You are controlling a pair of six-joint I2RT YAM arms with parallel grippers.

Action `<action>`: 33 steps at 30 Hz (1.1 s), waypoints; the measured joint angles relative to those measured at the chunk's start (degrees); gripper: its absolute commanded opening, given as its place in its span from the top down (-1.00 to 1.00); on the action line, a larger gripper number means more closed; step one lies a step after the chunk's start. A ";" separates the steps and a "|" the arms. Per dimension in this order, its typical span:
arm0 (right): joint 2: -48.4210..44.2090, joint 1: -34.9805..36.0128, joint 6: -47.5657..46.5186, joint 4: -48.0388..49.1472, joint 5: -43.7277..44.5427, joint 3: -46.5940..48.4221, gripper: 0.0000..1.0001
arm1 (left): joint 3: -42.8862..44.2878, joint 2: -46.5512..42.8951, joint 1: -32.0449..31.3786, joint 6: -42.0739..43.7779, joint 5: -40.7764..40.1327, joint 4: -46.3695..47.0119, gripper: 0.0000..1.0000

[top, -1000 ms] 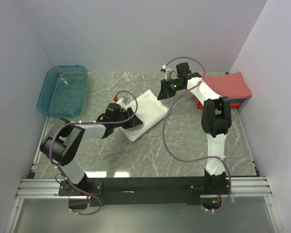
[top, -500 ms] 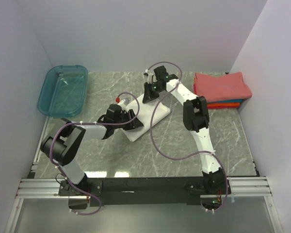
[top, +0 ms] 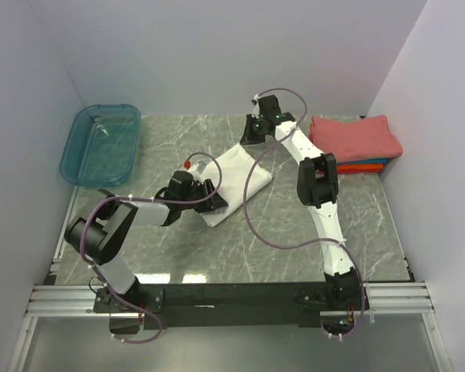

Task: Fold and stack the t-shirts
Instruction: Fold the tshirt

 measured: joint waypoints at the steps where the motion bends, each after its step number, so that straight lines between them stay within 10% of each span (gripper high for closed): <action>1: 0.28 -0.39 0.44 0.61 0.44 0.04 0.69 | -0.20 0.00 0.00 0.04 0.00 0.02 0.03; 7: -1.05 -3.28 -3.82 3.19 -0.63 -4.57 0.47 | -0.37 -1.33 -0.04 1.79 -0.72 -0.92 0.01; 12: -17.97 -5.88 -15.17 6.38 -8.98 -29.22 -0.05 | -1.27 -6.78 -0.04 4.33 -4.17 -2.43 -0.11; 16: -29.77 -6.93 -23.61 5.25 -21.38 -35.76 0.06 | -1.40 -11.58 0.63 4.76 -8.55 -3.19 -0.18; 21: -29.33 -5.18 -31.82 -1.05 -35.28 -30.42 0.65 | -1.31 -10.99 5.92 2.67 -10.12 -3.19 0.15; 25: -20.39 -2.95 -33.09 -6.03 -37.79 -27.56 0.68 | -0.42 -6.23 10.12 0.39 -9.05 -3.23 0.54; 33: -14.14 -2.93 -31.50 -9.97 -34.77 -30.62 0.67 | 3.13 -0.07 14.91 -0.92 -6.60 -4.28 0.55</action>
